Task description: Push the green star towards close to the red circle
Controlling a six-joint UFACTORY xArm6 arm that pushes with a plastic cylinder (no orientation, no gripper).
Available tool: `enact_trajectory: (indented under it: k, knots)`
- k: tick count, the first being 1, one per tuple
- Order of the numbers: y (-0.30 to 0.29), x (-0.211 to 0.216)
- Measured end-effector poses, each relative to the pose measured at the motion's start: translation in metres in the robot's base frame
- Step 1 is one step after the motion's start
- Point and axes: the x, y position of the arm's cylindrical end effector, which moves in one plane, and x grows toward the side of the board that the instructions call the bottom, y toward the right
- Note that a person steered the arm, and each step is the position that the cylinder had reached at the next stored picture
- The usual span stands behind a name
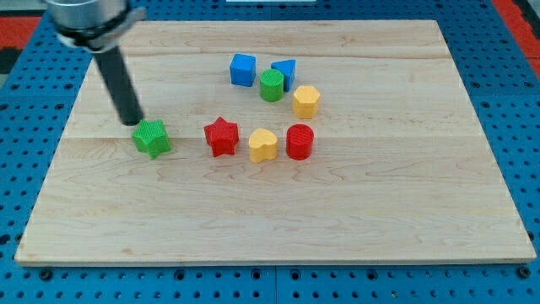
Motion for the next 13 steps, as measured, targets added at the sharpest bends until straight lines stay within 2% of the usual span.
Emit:
enact_trajectory:
  k: [1, 2, 7, 8, 9, 10, 11, 12, 13]
  knots:
    - [-0.017, 0.024]
    - [0.018, 0.034]
    - [0.269, 0.041]
    - [0.273, 0.057]
    - [0.216, 0.043]
    - [0.207, 0.071]
    - [0.247, 0.097]
    - [0.28, 0.096]
    - [0.278, 0.096]
